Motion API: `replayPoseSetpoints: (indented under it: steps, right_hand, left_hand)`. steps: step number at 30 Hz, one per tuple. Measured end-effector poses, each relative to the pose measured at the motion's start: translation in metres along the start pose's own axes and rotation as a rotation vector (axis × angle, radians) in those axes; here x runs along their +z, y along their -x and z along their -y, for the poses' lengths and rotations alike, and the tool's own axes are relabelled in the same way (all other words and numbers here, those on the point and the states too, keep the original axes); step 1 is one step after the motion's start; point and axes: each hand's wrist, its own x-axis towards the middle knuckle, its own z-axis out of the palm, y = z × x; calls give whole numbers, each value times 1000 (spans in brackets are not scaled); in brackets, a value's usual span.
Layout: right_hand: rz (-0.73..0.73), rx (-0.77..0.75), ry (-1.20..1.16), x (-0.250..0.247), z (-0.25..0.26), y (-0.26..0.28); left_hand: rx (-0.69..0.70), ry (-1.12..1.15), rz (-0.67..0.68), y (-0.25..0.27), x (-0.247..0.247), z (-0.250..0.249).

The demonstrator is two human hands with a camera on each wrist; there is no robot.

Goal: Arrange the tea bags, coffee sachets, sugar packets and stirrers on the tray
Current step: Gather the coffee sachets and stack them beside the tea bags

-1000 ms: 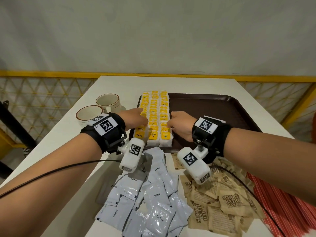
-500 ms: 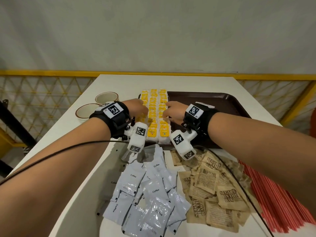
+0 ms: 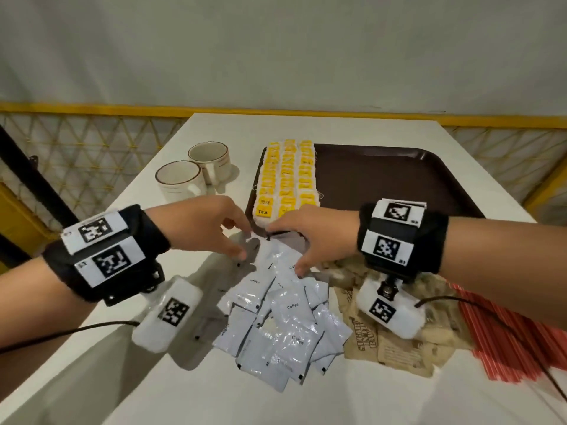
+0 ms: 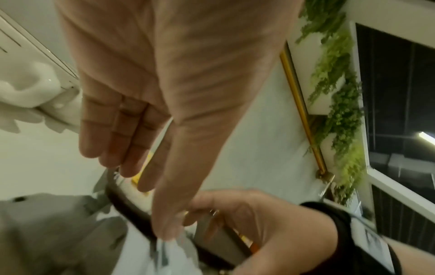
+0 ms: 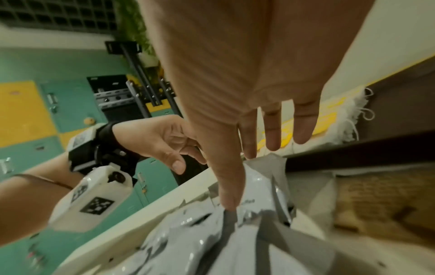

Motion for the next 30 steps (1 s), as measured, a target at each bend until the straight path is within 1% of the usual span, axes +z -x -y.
replayPoseSetpoints:
  steps: [4, 6, 10, 13, 16, 20, 22, 23, 25, 27, 28, 30]
  right_hand:
    - [-22, 10, 207, 6, 11, -8]
    - [-3, 26, 255, 7, 14, -9]
    - [31, 70, 350, 7, 20, -11]
    - [4, 108, 389, 10, 20, -13]
    - [-64, 90, 217, 4, 14, -7]
    - [-234, 116, 54, -26, 7, 13]
    - [-268, 103, -56, -37, 7, 22]
    - [-238, 79, -162, -39, 9, 27]
    - [-121, 52, -407, -37, 14, 34]
    - [-14, 59, -497, -26, 18, 37]
    - [7, 68, -517, -18, 18, 36]
    - [-23, 91, -576, -5, 15, 32]
  left_hand:
    - [41, -104, 87, 7, 20, -6]
    - [50, -137, 132, 5, 30, -6]
    - [91, -112, 102, -1, 37, -7]
    - [101, -133, 100, -6, 35, -9]
    - [69, -122, 106, -12, 36, -6]
    - [37, -111, 102, -17, 37, -1]
    - [20, -88, 108, -19, 36, 2]
    - [10, -68, 113, -21, 35, 3]
    - [-1, -30, 111, -23, 34, 4]
    - [-2, -11, 95, -23, 34, 3]
    - [2, 2, 84, -24, 33, 3]
    - [17, 46, 43, -23, 31, 6]
